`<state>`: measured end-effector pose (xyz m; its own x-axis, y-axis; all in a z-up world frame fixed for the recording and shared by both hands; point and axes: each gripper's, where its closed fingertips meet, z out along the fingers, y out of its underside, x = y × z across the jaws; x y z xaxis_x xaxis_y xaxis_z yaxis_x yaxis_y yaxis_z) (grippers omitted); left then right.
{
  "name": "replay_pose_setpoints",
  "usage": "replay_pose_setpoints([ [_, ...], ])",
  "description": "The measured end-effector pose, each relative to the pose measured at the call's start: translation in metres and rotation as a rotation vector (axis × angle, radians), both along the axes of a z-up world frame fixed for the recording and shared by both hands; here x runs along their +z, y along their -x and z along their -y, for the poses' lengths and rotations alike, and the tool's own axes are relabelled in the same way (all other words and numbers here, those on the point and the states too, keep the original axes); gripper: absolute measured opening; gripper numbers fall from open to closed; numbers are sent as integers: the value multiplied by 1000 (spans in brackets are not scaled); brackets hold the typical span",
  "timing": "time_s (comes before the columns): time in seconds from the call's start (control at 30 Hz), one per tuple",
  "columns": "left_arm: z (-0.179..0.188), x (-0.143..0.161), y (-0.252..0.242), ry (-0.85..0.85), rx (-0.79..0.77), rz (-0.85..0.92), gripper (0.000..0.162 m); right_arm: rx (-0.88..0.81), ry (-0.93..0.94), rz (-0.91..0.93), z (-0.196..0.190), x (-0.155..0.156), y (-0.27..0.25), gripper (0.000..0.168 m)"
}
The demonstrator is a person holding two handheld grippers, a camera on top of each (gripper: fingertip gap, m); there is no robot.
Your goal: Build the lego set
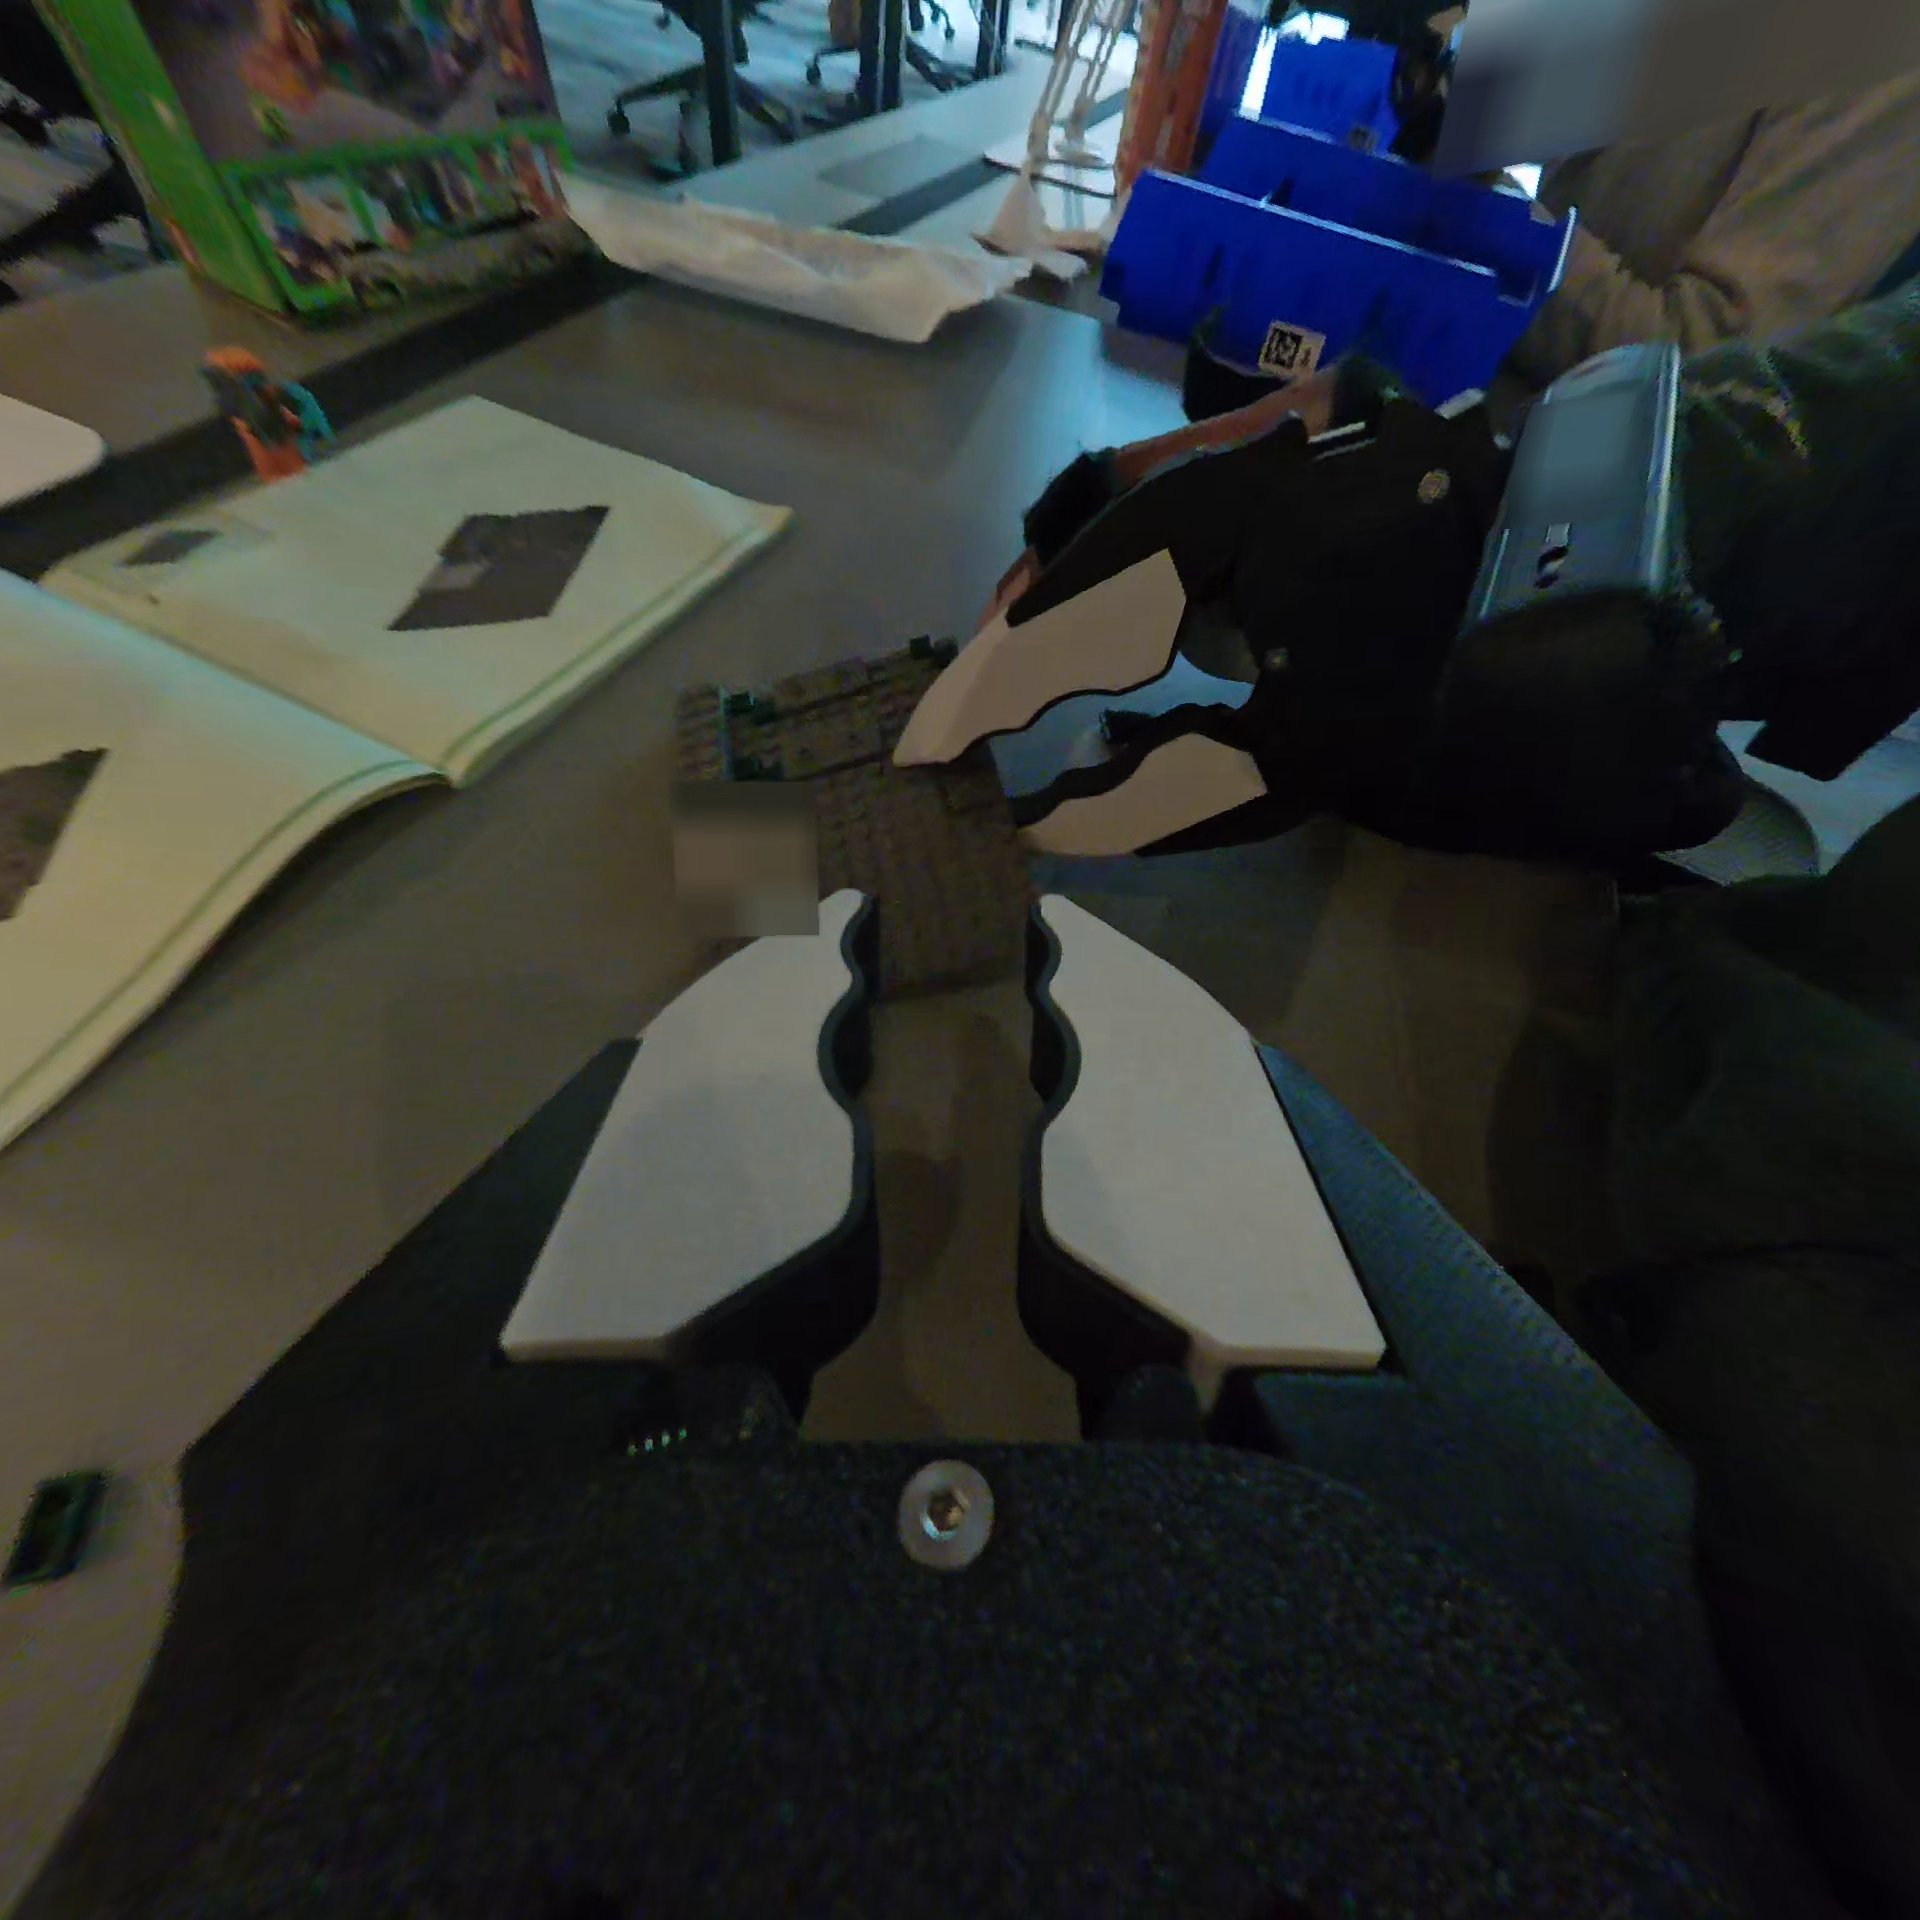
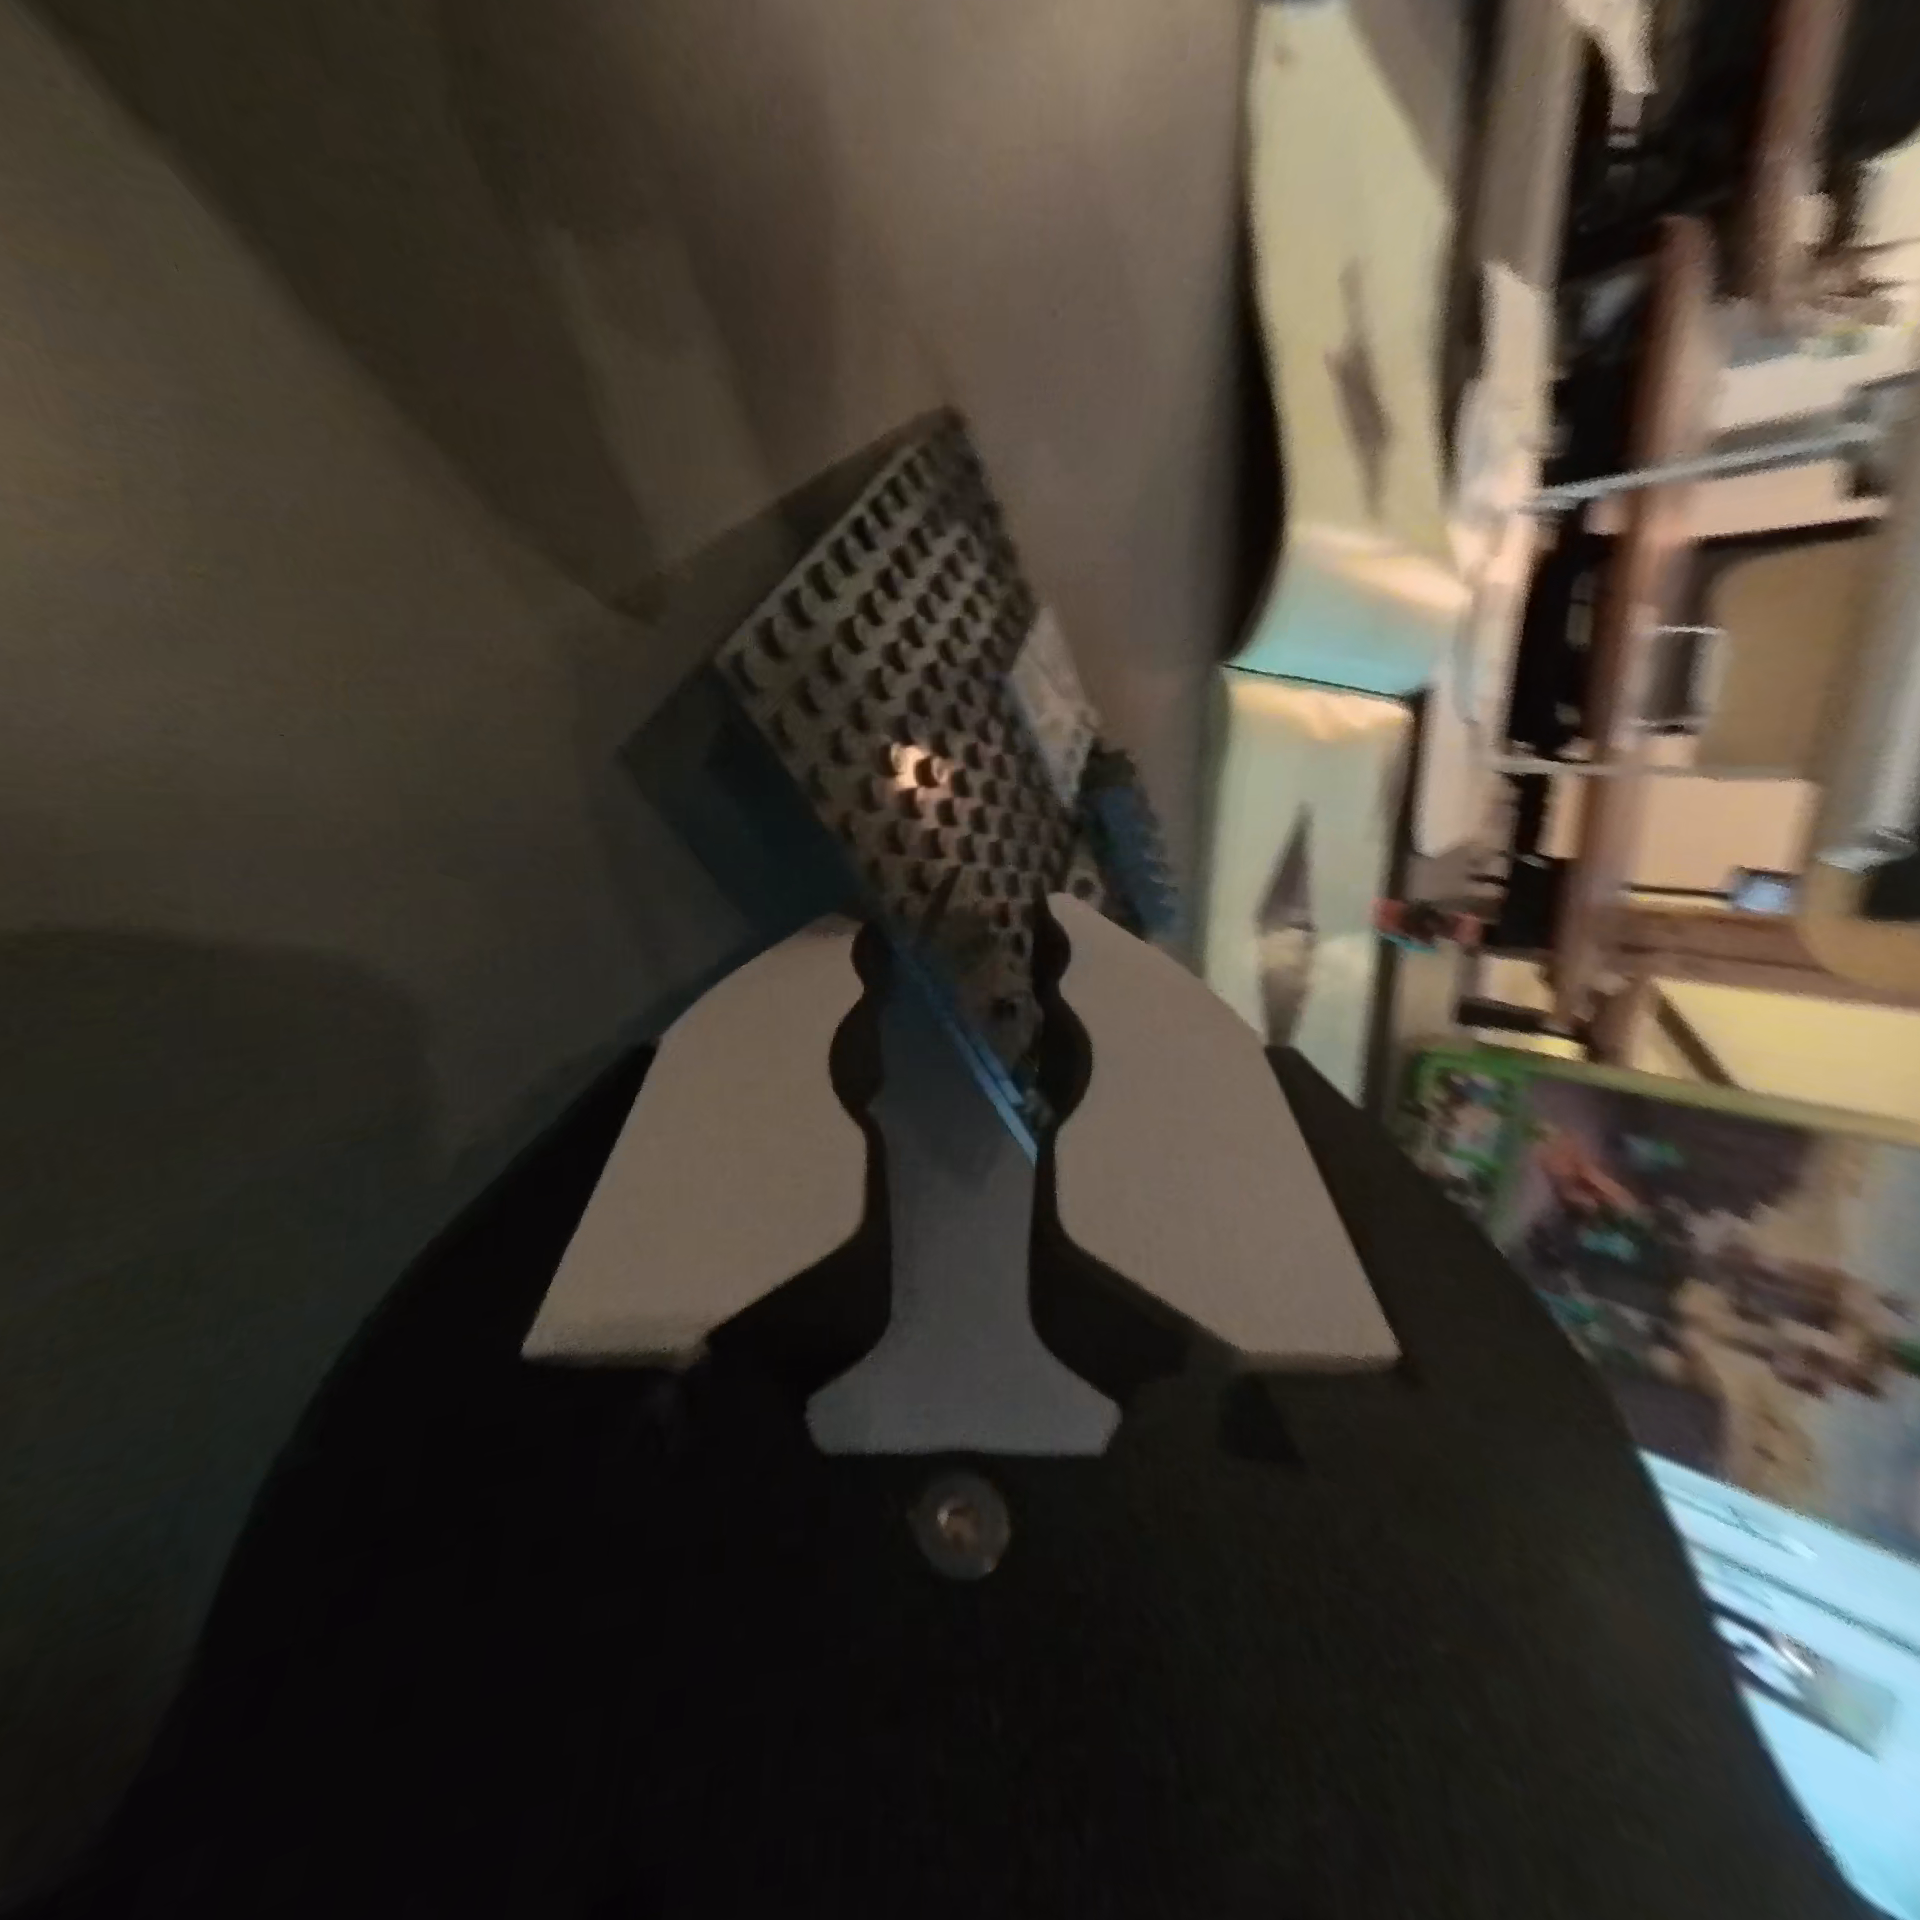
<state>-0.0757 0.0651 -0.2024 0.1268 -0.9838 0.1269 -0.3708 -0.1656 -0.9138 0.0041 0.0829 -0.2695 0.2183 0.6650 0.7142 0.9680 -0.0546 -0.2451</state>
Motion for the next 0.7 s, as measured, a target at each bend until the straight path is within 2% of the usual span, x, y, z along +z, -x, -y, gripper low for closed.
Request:
replay_pose_setpoints([
  [0.17,-1,-11,-5,48,-6,-49,26,56,157,-98,11,-4,6,43],
  [0.27,1,-25,-9,77,-20,-102,27,61,314,-226,20,-4,9,65],
  [0.33,2,-33,-12,86,-27,-134,27,76,420,-331,27,-1,13,73],
  [0.5,2,-42,-17,66,-30,-193,26,91,510,-541,22,21,0,71],
  [0.7,7,-56,-30,5,-60,-308,32,198,543,-491,-25,25,-44,62],
])
